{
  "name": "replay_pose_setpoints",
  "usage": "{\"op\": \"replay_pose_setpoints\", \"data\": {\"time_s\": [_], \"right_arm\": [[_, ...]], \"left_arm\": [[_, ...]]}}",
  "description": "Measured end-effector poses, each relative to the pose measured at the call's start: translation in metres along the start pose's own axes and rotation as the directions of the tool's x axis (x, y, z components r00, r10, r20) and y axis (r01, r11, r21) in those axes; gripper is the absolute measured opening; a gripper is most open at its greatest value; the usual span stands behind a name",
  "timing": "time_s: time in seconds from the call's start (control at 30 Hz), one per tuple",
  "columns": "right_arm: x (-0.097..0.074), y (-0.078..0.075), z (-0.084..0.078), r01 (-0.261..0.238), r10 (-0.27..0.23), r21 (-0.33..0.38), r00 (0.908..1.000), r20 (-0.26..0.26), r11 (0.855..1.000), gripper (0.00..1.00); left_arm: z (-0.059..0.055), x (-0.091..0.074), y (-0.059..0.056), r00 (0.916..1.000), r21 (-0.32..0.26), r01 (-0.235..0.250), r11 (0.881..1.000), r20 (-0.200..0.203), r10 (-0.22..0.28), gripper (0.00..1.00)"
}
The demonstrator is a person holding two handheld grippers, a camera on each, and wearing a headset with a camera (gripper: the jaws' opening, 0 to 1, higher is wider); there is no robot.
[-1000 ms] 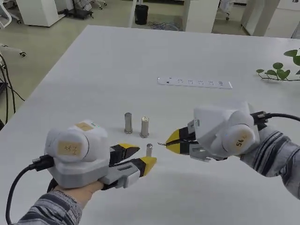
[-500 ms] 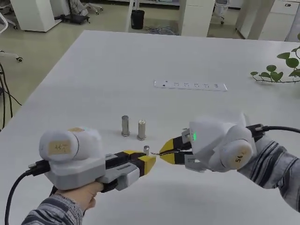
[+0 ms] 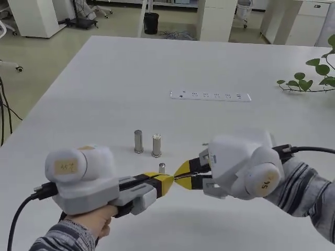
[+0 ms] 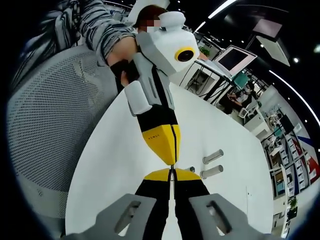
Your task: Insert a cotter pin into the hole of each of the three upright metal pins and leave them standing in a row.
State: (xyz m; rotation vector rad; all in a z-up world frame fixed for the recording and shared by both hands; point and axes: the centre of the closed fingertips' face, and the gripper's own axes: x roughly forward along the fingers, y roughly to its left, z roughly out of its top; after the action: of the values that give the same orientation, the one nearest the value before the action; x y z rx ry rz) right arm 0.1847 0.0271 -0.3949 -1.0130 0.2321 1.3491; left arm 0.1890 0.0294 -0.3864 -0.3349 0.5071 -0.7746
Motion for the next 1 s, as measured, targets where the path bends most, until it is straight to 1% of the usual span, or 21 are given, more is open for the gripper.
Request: {"op": "replay_pose_setpoints", "data": {"time_s": [0.1,0.17,0.2,0.37,0.4,0.47,0.57,0.63,0.7,0.73,0.83,0.87,0.9,0.93,1.0], "right_arm": [[0.0,0.0,0.0,0.003,-0.003,0.006,1.0,0.001,1.0,0.0],[0.001,0.001,0.0,-0.006,0.006,0.015,1.0,-0.001,1.0,0.0],[0.001,0.001,0.0,-0.005,0.005,0.012,1.0,-0.002,1.0,0.0],[0.0,0.001,-0.005,-0.009,0.01,0.031,0.9998,-0.019,0.999,0.0],[0.0,0.002,-0.007,-0.019,0.02,0.042,0.9996,-0.019,0.999,0.0],[-0.001,0.002,-0.008,-0.021,0.022,0.05,0.9996,-0.02,0.999,0.0],[-0.002,0.003,-0.01,-0.032,0.033,0.072,0.9993,-0.017,0.997,0.0],[-0.003,0.005,-0.009,-0.043,0.044,0.085,0.999,-0.007,0.995,0.0],[-0.004,0.008,-0.008,-0.052,0.053,0.088,0.9986,-0.003,0.995,0.0],[-0.004,0.008,-0.008,-0.055,0.055,0.089,0.9985,-0.002,0.994,0.0],[-0.004,0.012,-0.008,-0.071,0.072,0.099,0.9974,0.001,0.992,0.0],[-0.004,0.013,-0.008,-0.076,0.076,0.101,0.9971,0.002,0.992,0.0],[-0.005,0.015,-0.007,-0.085,0.085,0.1,0.9963,0.004,0.991,0.0],[-0.005,0.017,-0.008,-0.092,0.093,0.1,0.9957,0.004,0.991,0.0],[-0.005,0.019,-0.007,-0.1,0.1,0.101,0.995,0.004,0.99,0.0]], "left_arm": [[0.0,0.0,0.0,1.0,0.016,0.004,1.0,-0.002,-0.004,0.0],[-0.002,0.0,-0.001,0.9999,0.033,0.009,0.999,-0.012,-0.009,0.0],[-0.001,0.0,-0.001,0.9999,0.044,0.006,0.999,-0.01,-0.005,0.0],[-0.001,-0.001,-0.003,0.9995,0.075,0.029,0.997,-0.013,-0.028,0.0],[-0.001,-0.001,-0.003,0.9993,0.089,0.036,0.995,-0.014,-0.035,0.0],[-0.001,-0.002,-0.004,0.9989,0.114,0.045,0.992,-0.019,-0.044,0.0],[-0.001,-0.003,-0.008,0.9973,0.161,0.071,0.984,-0.027,-0.068,0.0],[-0.002,-0.004,-0.01,0.9961,0.193,0.085,0.978,-0.042,-0.078,0.0],[-0.005,-0.004,-0.012,0.9938,0.228,0.104,0.968,-0.062,-0.092,0.0],[-0.005,-0.005,-0.013,0.9929,0.234,0.111,0.966,-0.068,-0.098,0.0],[-0.009,-0.006,-0.017,0.9871,0.28,0.149,0.948,-0.098,-0.126,0.0],[-0.01,-0.006,-0.017,0.9867,0.289,0.152,0.945,-0.1,-0.128,0.0],[-0.012,-0.007,-0.018,0.9849,0.306,0.161,0.938,-0.112,-0.132,0.0],[-0.012,-0.007,-0.018,0.9842,0.301,0.164,0.939,-0.114,-0.136,0.0],[-0.014,-0.008,-0.019,0.9823,0.312,0.173,0.934,-0.124,-0.14,0.0]]}}
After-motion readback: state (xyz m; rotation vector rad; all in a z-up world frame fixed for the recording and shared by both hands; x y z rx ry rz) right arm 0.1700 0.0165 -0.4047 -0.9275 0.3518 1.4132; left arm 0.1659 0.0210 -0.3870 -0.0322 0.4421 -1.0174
